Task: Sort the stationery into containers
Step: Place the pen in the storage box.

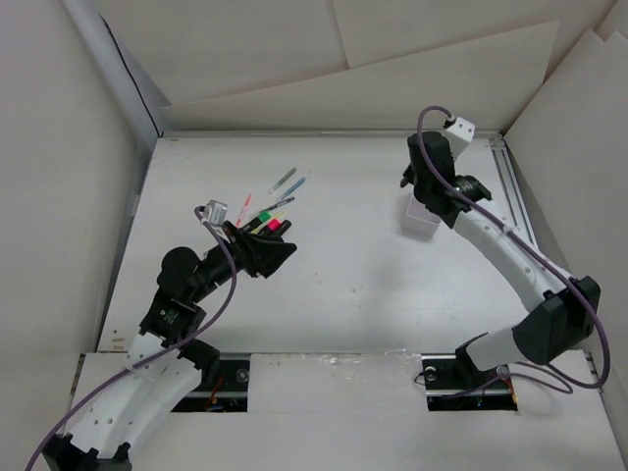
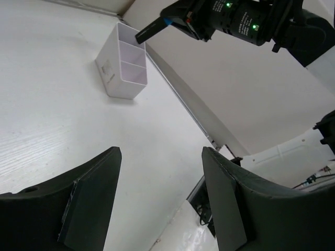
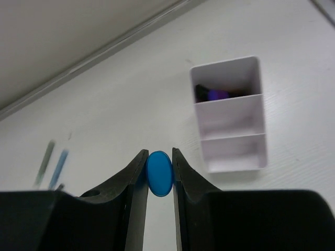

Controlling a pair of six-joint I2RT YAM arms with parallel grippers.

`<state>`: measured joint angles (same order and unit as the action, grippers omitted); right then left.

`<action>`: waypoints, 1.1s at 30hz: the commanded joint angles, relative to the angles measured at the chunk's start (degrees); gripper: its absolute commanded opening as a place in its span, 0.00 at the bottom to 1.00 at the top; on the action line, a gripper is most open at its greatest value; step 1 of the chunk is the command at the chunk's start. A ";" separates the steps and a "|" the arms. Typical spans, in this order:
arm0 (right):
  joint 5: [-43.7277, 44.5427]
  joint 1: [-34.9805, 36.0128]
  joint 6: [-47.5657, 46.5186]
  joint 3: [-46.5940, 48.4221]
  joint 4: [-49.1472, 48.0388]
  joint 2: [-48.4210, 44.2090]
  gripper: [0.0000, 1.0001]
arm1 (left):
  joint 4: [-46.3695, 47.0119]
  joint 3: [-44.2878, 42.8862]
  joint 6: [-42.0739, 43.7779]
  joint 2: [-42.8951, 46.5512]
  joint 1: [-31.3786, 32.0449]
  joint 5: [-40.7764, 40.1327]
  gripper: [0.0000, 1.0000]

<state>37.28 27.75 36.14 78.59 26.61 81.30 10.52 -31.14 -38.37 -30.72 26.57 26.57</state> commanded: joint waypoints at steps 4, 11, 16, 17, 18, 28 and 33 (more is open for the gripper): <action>11.33 -6.38 3.94 5.96 3.98 4.39 0.08 | 6.00 3.00 -1.01 -0.66 0.15 -7.05 0.59; 16.24 -9.73 4.46 8.33 3.45 9.66 0.07 | 4.94 3.01 -1.53 -3.82 0.15 -16.70 0.57; 17.39 -11.39 4.99 10.35 2.14 13.18 0.06 | 4.94 4.15 -1.53 -4.96 0.15 -22.69 0.57; 17.39 -11.40 4.99 10.36 1.52 13.88 0.06 | 5.64 5.02 -1.53 -4.96 0.15 -23.40 0.56; 17.39 -11.40 4.99 10.88 0.38 14.67 0.06 | 6.52 5.55 -2.05 -5.57 0.67 -24.71 0.56; 18.45 -11.93 4.47 14.67 -2.00 19.95 0.06 | 7.93 6.61 -0.92 -10.41 0.68 -33.07 0.54; 17.92 -12.45 3.94 13.35 -3.67 20.48 0.06 | 7.32 5.48 -0.30 -15.15 0.68 -36.66 0.53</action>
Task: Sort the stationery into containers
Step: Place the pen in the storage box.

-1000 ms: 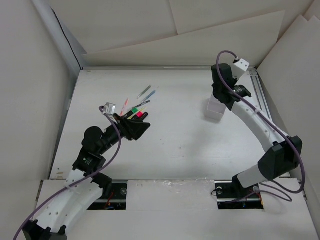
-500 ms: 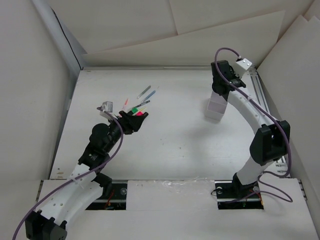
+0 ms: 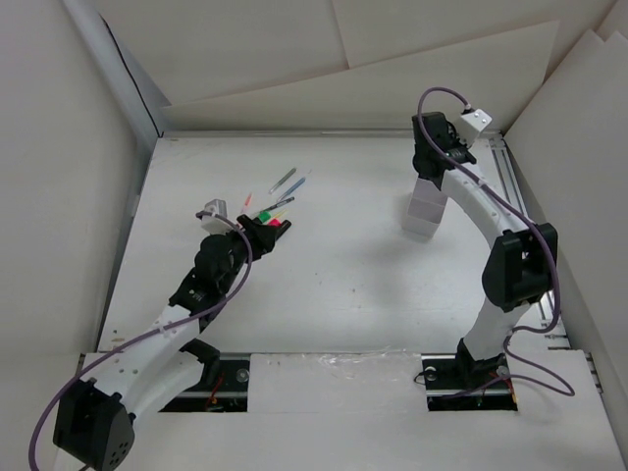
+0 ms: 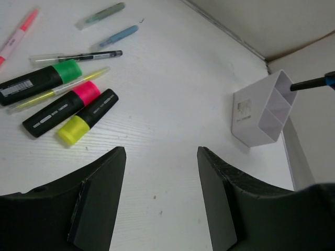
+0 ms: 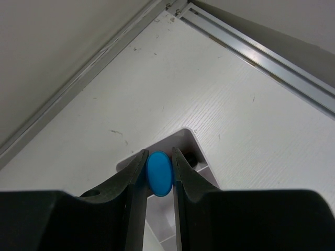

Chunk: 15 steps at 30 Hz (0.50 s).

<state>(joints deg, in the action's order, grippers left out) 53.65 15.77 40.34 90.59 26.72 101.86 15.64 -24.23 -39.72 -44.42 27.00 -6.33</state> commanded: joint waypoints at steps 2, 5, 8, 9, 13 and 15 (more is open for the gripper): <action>1.55 -0.48 -0.26 0.83 -4.39 -0.09 0.07 | 2.20 -1.44 1.05 -1.98 0.24 -4.39 0.53; 0.94 -0.48 -0.26 0.29 -5.01 1.05 0.10 | 2.20 -1.44 1.05 -2.51 0.24 -5.71 0.53; -0.47 -0.48 0.44 0.29 -5.01 1.67 0.16 | 1.59 -1.44 1.05 -3.04 0.24 -6.76 0.53; -0.47 -0.48 0.44 0.29 -5.01 1.67 0.18 | 1.59 -1.44 1.05 -3.04 0.24 -7.38 0.53; -2.05 -0.48 1.59 -1.55 -5.01 1.67 0.34 | 0.28 -2.05 1.05 -3.56 0.24 -8.52 0.54; -2.58 -0.48 2.20 -2.17 -5.01 0.62 0.44 | 0.27 -2.58 1.05 -4.18 0.24 -8.53 0.54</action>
<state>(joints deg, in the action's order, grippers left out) 51.77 15.44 41.34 88.95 24.14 103.53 15.57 -24.36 -39.42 -48.14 27.00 -13.08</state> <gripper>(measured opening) 0.416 0.542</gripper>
